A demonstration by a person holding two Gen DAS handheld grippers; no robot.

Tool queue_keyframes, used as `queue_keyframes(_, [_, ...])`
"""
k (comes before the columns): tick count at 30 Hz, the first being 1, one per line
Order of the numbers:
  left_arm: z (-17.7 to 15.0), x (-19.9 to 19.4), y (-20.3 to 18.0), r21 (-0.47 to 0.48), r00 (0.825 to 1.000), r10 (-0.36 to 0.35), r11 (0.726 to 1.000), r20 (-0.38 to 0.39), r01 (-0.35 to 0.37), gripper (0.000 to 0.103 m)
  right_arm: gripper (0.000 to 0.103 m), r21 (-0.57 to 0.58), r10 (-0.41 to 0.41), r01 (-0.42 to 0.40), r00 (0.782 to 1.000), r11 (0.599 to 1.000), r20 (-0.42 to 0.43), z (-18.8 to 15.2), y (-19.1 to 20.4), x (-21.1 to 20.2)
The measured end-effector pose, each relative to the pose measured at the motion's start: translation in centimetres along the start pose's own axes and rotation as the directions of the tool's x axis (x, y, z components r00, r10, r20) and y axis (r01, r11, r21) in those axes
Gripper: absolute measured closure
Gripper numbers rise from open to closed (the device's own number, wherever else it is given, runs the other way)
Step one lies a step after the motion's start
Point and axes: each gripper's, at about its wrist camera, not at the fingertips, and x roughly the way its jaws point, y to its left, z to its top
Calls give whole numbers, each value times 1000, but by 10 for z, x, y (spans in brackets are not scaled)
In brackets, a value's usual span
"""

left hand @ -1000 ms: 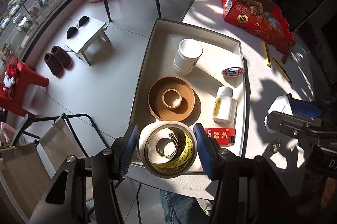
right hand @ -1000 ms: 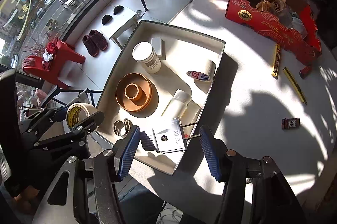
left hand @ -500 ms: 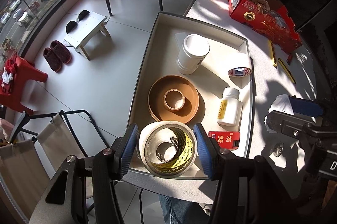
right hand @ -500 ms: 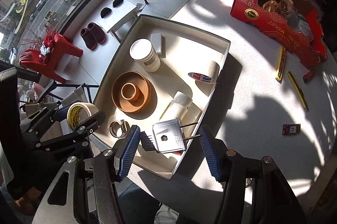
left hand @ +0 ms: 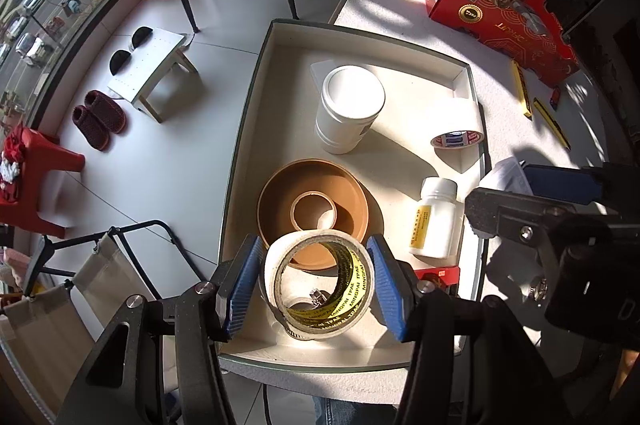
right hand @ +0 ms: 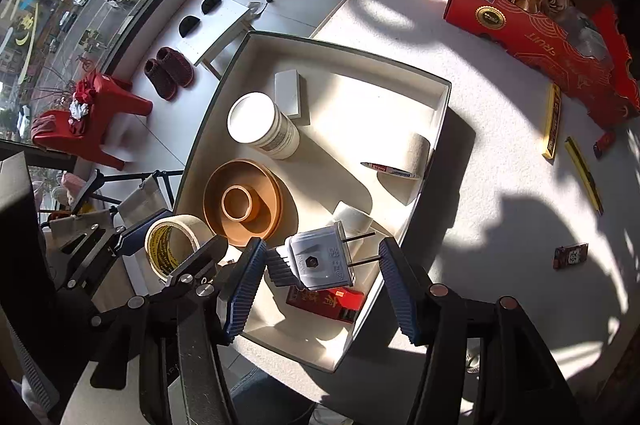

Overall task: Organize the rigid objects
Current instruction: 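Lower the tape roll into the tray with the left tool while the right releases the plug, then move the left tool to a second hose clamp while the right approaches the small red box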

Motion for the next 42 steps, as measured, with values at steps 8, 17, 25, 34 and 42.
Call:
queue_keyframes(8, [4, 10, -4, 9, 1000, 14, 1000, -24, -14, 45, 43, 20, 10, -10, 1000, 1000, -14, 14, -1, 13])
queue_keyframes(17, [4, 20, -7, 13, 999, 19, 1000, -48, -19, 45, 43, 25, 12, -11, 999, 1000, -30, 21, -1, 23])
queue_keyframes(25, [4, 27, -7, 14, 998, 15, 1000, -62, -14, 45, 43, 34, 4, -3, 999, 999, -40, 26, -4, 31])
queue_keyframes(34, [4, 26, -6, -19, 999, -14, 1000, -45, 13, 16, 17, 56, 26, -24, 999, 998, -32, 23, -12, 31])
queue_keyframes(42, [4, 20, -7, -27, 1000, -14, 1000, -18, 14, 0, 0, 102, 37, -35, 999, 994, -22, 12, -26, 19])
